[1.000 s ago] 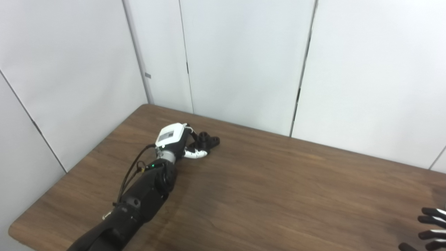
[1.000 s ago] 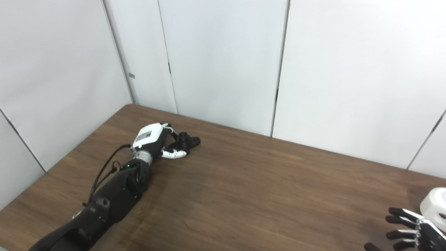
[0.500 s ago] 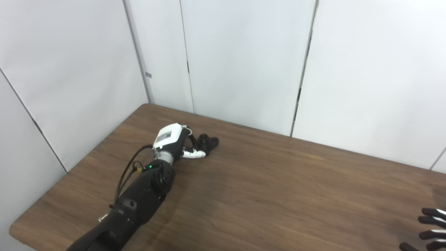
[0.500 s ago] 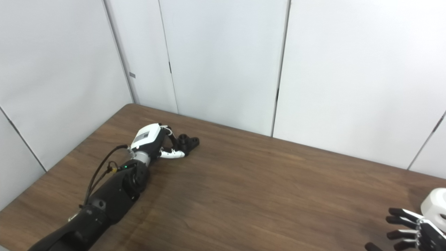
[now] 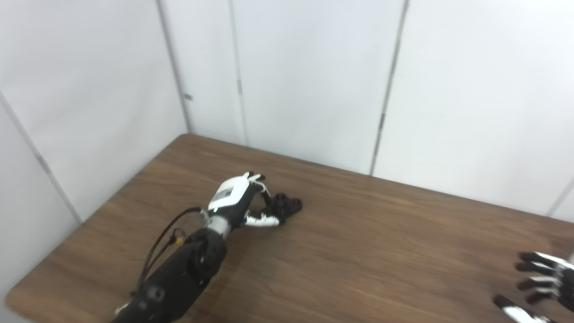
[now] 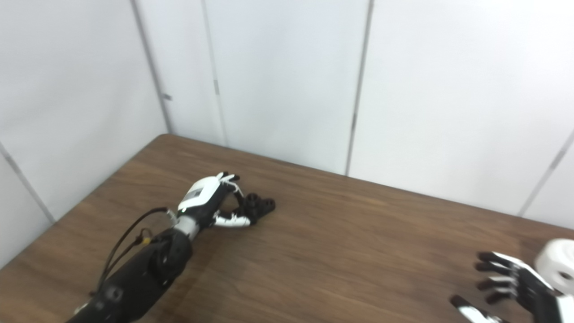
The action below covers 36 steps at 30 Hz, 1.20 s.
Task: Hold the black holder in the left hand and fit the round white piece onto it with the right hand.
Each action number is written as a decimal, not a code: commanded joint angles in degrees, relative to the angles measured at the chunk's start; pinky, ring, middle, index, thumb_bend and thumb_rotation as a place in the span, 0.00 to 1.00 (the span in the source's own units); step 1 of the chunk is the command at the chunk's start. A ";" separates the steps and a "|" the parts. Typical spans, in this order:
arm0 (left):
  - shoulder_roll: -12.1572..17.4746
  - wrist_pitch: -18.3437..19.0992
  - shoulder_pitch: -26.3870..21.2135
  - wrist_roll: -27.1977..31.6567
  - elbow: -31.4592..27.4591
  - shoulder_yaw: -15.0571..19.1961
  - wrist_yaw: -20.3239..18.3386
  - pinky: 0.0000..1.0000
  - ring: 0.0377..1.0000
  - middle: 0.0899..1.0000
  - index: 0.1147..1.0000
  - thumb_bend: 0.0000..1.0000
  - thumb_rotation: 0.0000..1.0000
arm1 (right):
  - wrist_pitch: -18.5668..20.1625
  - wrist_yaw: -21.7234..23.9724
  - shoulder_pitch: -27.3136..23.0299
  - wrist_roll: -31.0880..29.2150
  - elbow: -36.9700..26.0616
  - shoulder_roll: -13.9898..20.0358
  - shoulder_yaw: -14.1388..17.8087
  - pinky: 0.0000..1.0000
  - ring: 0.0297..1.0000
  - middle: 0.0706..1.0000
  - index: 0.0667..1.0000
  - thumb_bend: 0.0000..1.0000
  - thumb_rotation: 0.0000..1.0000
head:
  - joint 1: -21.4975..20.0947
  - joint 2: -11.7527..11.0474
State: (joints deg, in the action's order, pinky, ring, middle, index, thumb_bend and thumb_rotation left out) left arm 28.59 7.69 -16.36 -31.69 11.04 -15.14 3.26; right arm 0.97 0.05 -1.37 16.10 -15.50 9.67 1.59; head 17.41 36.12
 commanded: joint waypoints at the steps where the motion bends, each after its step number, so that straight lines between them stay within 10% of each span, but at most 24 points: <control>1: -1.91 -3.82 0.93 -0.62 -2.70 -3.79 -4.37 0.96 1.00 0.93 0.42 0.52 0.07 | 0.67 -0.36 -1.92 -1.41 -1.80 -0.92 0.32 0.44 0.54 0.63 0.65 0.53 0.00 | -0.17 0.14; 16: -6.45 -15.92 0.20 -2.43 -4.13 -15.68 -11.91 0.94 1.00 0.95 0.42 0.52 0.07 | -8.43 -3.57 -3.53 0.32 4.25 -2.48 -1.06 0.43 0.52 0.60 0.63 0.54 0.02 | -12.62 3.05; 36: -6.50 -22.46 -0.67 -5.58 3.47 -19.54 -10.86 0.89 1.00 0.94 0.42 0.52 0.06 | -2.63 -2.25 -5.34 4.69 0.64 -2.84 -2.27 0.43 0.54 0.62 0.64 0.57 0.05 | -29.57 1.67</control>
State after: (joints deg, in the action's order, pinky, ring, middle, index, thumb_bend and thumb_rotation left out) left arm 21.68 -13.97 -19.63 -33.74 11.96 -30.78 -2.09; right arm -2.54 -2.67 -4.21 19.73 -11.41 5.52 -0.91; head -12.20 37.71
